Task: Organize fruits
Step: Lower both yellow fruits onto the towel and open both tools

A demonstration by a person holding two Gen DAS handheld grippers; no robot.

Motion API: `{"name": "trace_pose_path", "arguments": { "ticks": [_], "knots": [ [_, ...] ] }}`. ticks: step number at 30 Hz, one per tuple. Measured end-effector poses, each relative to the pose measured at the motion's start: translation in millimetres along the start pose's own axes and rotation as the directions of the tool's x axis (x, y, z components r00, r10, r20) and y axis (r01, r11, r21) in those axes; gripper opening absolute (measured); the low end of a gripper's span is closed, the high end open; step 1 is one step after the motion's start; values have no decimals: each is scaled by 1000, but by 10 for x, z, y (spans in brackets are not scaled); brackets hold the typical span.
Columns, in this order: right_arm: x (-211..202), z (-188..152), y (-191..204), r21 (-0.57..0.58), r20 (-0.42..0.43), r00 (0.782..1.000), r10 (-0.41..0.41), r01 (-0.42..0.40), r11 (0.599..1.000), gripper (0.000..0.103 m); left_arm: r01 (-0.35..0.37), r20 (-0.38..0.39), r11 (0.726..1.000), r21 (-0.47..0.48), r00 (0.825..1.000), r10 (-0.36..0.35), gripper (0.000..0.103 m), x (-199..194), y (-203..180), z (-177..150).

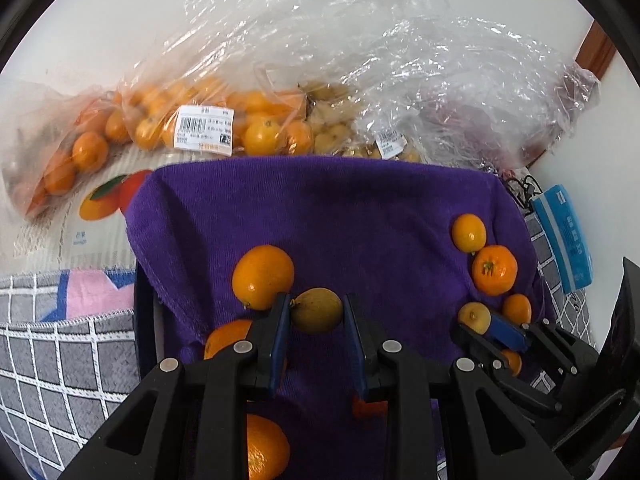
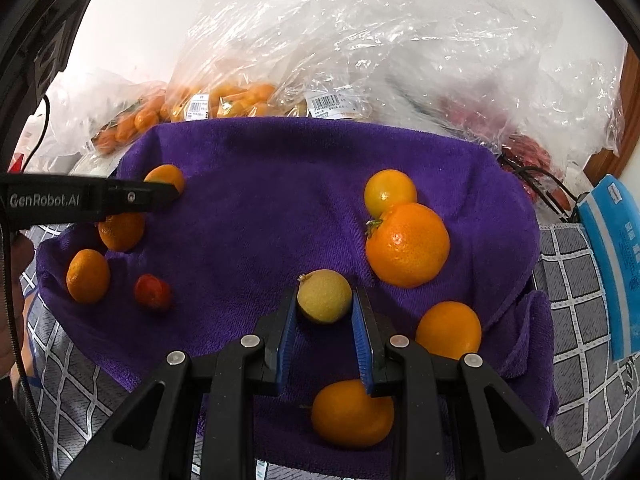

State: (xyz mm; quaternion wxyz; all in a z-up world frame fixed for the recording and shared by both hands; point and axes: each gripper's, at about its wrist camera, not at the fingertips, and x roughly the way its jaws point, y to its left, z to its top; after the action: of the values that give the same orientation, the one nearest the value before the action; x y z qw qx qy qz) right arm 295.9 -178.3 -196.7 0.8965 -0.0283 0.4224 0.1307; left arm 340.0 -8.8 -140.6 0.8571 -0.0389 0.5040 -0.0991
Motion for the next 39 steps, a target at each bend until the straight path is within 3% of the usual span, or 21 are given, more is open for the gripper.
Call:
{"name": "trace_pose_path", "arguments": {
  "ticks": [20, 25, 28, 35, 36, 39],
  "knots": [
    [-4, -12, 5, 0, 14, 1000, -12, 12, 1000, 28, -10, 22, 1000, -17, 1000, 10, 26, 1, 19, 27],
    [-4, -9, -5, 8, 4, 1000, -18, 18, 1000, 34, -10, 11, 1000, -10, 1000, 10, 26, -25, 30, 40],
    [-9, -7, -12, 11, -2, 1000, -12, 12, 1000, 38, 1, 13, 1000, -20, 1000, 0, 33, -61, 53, 43],
    [-129, 9, 2, 19, 13, 1000, -25, 25, 1000, 54, -6, 36, 999, -31, 999, 7, 44, -234, 69, 35],
    [-169, 20, -3, 23, 21, 999, -31, 31, 999, 60, -7, 41, 1000, -31, 999, 8, 45, -262, 69, 31],
    [-297, 57, -16, 36, 40, 998, -38, 37, 999, 64, -13, 55, 999, -34, 998, 15, 45, -380, 74, 0]
  ]
}}
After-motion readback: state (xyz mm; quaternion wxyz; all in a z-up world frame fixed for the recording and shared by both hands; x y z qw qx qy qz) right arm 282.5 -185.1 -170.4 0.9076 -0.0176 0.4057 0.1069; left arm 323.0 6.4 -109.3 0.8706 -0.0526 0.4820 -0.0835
